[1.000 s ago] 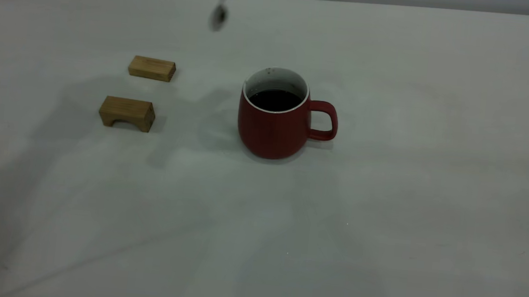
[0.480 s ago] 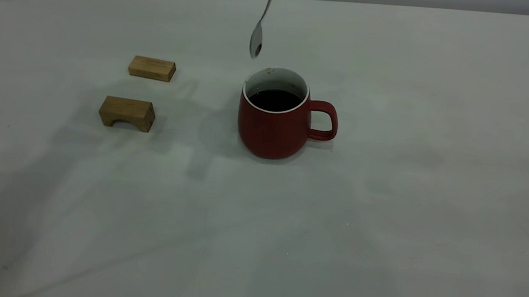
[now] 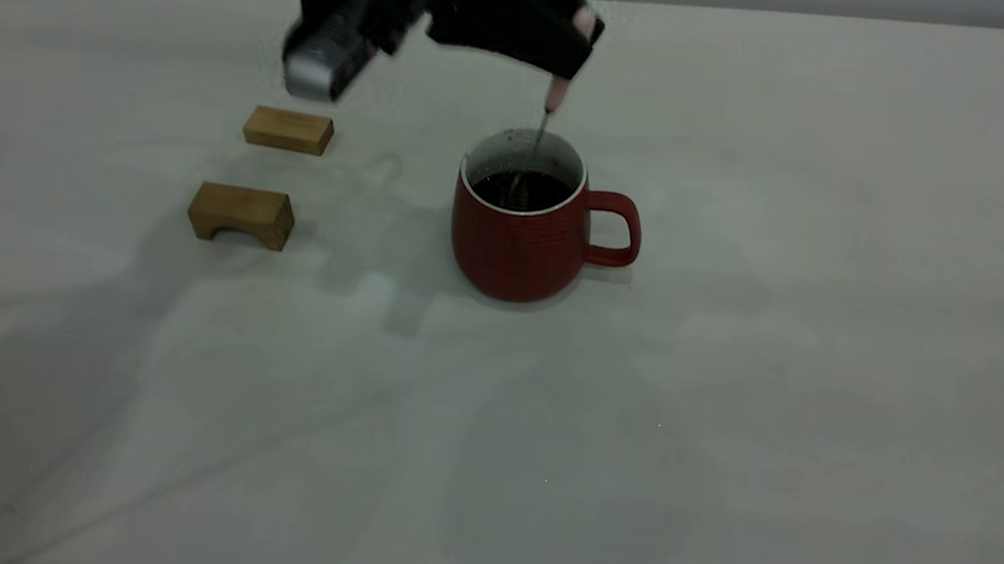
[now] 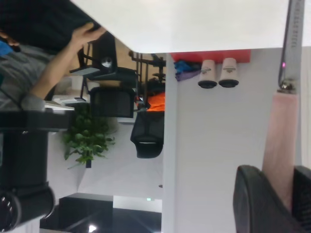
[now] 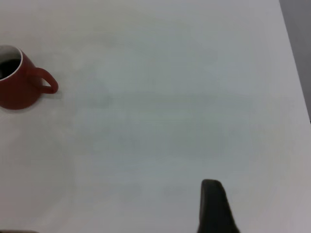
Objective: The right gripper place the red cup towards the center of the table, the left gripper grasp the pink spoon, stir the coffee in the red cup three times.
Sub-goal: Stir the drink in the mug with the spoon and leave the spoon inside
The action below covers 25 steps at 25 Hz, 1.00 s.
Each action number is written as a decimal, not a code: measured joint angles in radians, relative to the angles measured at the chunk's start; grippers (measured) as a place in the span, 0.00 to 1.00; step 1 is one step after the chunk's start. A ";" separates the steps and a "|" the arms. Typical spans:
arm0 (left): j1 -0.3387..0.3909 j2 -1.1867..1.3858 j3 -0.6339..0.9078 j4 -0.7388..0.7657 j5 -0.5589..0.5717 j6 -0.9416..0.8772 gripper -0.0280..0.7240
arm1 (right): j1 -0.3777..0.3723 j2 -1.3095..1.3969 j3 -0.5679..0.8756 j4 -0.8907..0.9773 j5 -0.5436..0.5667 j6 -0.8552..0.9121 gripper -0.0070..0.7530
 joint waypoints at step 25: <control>0.012 0.070 -0.038 0.023 -0.113 0.038 0.27 | 0.000 0.000 0.000 0.000 0.000 0.000 0.68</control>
